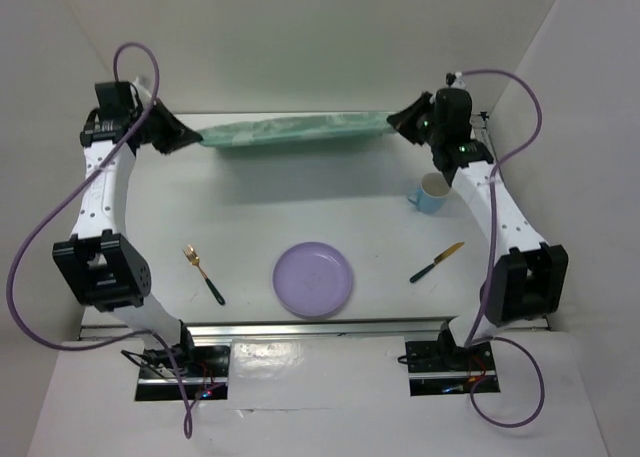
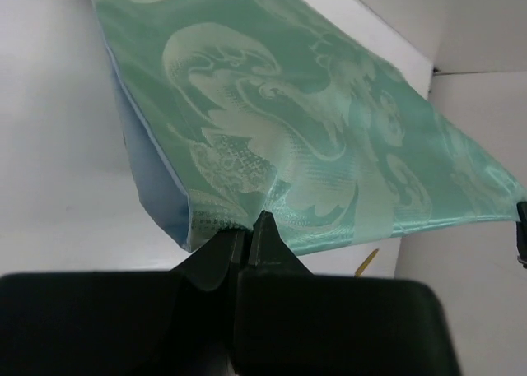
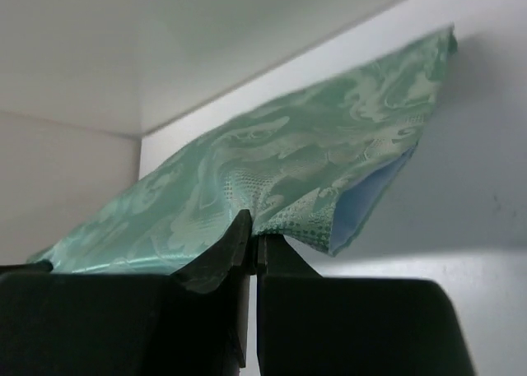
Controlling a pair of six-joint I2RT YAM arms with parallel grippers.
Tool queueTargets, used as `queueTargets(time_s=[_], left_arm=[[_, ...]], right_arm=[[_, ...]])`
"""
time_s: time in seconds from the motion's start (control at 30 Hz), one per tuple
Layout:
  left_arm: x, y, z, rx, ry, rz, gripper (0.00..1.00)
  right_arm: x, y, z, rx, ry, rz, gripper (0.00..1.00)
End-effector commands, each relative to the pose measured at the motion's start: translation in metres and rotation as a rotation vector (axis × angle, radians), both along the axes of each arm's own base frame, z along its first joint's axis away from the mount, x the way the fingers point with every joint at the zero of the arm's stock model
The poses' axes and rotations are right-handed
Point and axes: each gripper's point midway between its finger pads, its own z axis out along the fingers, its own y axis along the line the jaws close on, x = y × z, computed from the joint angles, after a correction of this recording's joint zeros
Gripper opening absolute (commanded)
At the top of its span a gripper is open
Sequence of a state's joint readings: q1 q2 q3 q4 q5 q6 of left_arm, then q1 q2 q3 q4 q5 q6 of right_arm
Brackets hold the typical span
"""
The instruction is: Set the dinner table for one person
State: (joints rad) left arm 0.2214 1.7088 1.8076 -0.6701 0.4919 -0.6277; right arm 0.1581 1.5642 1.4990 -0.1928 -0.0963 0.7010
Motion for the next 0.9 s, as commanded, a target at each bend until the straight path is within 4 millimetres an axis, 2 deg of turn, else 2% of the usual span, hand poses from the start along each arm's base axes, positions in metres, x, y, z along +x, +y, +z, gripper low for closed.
queueTargets(time_s=[0.0, 0.03, 0.07, 0.1, 0.13, 0.17, 0.2, 0.27, 0.3, 0.33, 0.37, 0.43, 0.47, 0.5, 0.53, 0.57, 0.6, 0.63, 0.67, 0.7, 0.73, 0.77, 0.87], left_arm=[[-0.039, 0.029, -0.035, 0.114, 0.033, 0.1, 0.0], [-0.05, 0.028, -0.05, 0.116, 0.068, 0.11, 0.0], [-0.058, 0.029, -0.061, 0.13, 0.094, 0.117, 0.17], [-0.067, 0.031, -0.075, 0.137, 0.135, 0.131, 0.43], [-0.075, 0.031, -0.092, 0.141, 0.182, 0.13, 0.9], [-0.083, 0.031, -0.105, 0.14, 0.252, 0.135, 1.0], [-0.085, 0.033, -0.108, 0.155, 0.276, 0.126, 1.0], [-0.078, 0.04, -0.101, 0.182, 0.296, 0.133, 1.0], [-0.076, 0.043, -0.087, 0.199, 0.277, 0.136, 1.0], [-0.073, 0.039, -0.082, 0.203, 0.261, 0.127, 1.0], [-0.07, 0.037, -0.081, 0.215, 0.254, 0.11, 1.0], [-0.063, 0.029, -0.078, 0.221, 0.235, 0.088, 0.93], [-0.059, 0.017, -0.078, 0.231, 0.231, 0.06, 0.87], [-0.055, 0.005, -0.09, 0.244, 0.257, 0.021, 0.65], [-0.053, 0.005, -0.098, 0.242, 0.277, 0.018, 0.53], [-0.052, -0.003, -0.106, 0.257, 0.295, 0.0, 0.43], [-0.052, -0.005, -0.119, 0.26, 0.331, 0.003, 0.31], [-0.052, -0.005, -0.137, 0.269, 0.384, 0.016, 0.08], [-0.05, -0.008, -0.146, 0.27, 0.399, 0.005, 0.0], [-0.053, -0.011, -0.159, 0.279, 0.433, -0.005, 0.0], [-0.053, -0.01, -0.166, 0.281, 0.455, 0.007, 0.0], [-0.053, -0.014, -0.182, 0.282, 0.487, -0.009, 0.0], [-0.051, -0.016, -0.202, 0.308, 0.524, -0.004, 0.0]], right_arm=[[-0.037, -0.029, -0.023, 0.008, 0.037, -0.071, 0.0], [-0.046, -0.027, -0.039, 0.007, 0.076, -0.055, 0.01], [-0.051, -0.024, -0.056, 0.007, 0.12, -0.036, 0.12], [-0.057, -0.022, -0.07, -0.003, 0.161, -0.014, 0.31], [-0.066, -0.016, -0.096, -0.009, 0.259, 0.029, 0.52], [-0.071, -0.014, -0.11, -0.02, 0.312, 0.053, 0.77], [-0.075, -0.014, -0.119, -0.032, 0.357, 0.057, 0.82], [-0.084, -0.019, -0.127, -0.058, 0.413, 0.046, 0.87], [-0.086, -0.024, -0.115, -0.073, 0.375, 0.029, 0.9], [-0.086, -0.024, -0.115, -0.081, 0.373, 0.032, 0.91], [-0.083, -0.025, -0.097, -0.079, 0.307, 0.023, 0.91], [-0.08, -0.026, -0.091, -0.101, 0.279, 0.033, 0.87], [-0.076, -0.015, -0.086, -0.112, 0.259, 0.062, 0.84], [-0.075, -0.009, -0.091, -0.125, 0.279, 0.081, 0.79], [-0.073, -0.005, -0.098, -0.148, 0.298, 0.093, 0.72], [-0.069, 0.01, -0.118, -0.172, 0.34, 0.135, 0.55], [-0.067, 0.017, -0.127, -0.188, 0.363, 0.155, 0.47], [-0.067, 0.024, -0.139, -0.211, 0.39, 0.182, 0.35], [-0.062, 0.036, -0.161, -0.233, 0.433, 0.216, 0.27], [-0.062, 0.041, -0.173, -0.241, 0.467, 0.227, 0.11], [-0.06, 0.044, -0.184, -0.264, 0.492, 0.238, 0.05], [-0.058, 0.052, -0.204, -0.288, 0.548, 0.264, 0.01], [-0.058, 0.057, -0.234, -0.315, 0.632, 0.287, 0.0]])
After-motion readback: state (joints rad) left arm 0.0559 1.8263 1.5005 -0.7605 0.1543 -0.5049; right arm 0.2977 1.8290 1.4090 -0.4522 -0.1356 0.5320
